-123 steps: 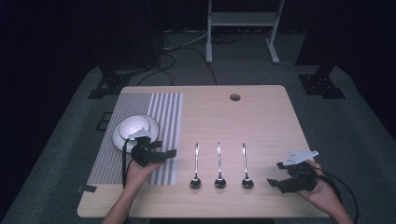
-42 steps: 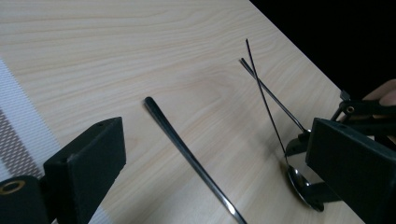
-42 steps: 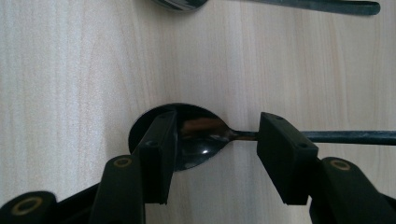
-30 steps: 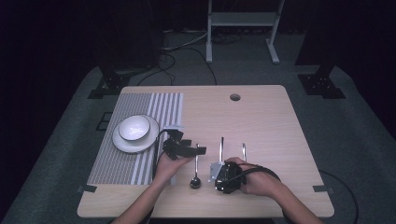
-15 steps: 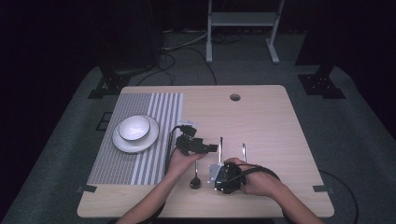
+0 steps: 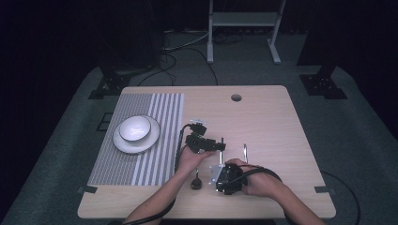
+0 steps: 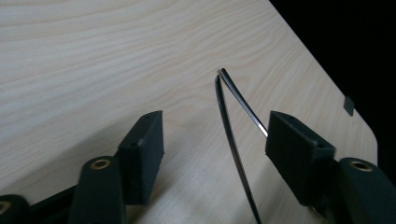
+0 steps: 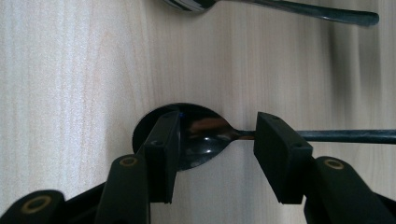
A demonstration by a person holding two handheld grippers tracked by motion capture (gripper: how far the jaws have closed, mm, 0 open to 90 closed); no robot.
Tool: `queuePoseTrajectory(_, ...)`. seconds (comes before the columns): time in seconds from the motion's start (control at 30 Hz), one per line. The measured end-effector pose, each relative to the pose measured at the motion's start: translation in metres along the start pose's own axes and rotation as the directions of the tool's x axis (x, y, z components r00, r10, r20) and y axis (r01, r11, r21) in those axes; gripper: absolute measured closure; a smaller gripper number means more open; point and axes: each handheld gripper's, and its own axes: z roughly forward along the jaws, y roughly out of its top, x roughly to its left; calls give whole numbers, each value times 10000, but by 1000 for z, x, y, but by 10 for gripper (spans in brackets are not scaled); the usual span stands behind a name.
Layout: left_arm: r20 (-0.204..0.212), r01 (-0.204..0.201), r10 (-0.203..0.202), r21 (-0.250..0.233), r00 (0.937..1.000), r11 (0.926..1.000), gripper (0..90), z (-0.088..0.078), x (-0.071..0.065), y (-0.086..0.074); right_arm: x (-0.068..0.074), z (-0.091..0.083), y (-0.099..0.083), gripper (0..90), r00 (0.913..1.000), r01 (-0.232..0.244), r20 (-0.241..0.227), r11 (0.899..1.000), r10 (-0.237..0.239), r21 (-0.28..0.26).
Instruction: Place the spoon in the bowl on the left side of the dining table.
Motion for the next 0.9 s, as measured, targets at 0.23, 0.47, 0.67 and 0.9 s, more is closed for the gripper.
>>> queuePoseTrajectory(0.23,-235,-582,592,409,9980,9975,631,9,-5,2,1,0,-1,501,10000,36,55,10000,-36,-74)
queuePoseTrajectory(0.47,-266,-782,793,425,9965,9960,769,11,-5,0,2,-1,-4,503,9998,47,183,9996,-42,-265)
queuePoseTrajectory(0.67,138,-519,516,239,9986,9984,790,9,-2,0,2,-1,-6,492,9997,26,259,9993,-17,-363)
queuePoseTrajectory(0.9,850,-457,479,-271,9952,9986,840,6,-9,1,-1,-2,-14,443,9985,-355,413,9986,371,-385)
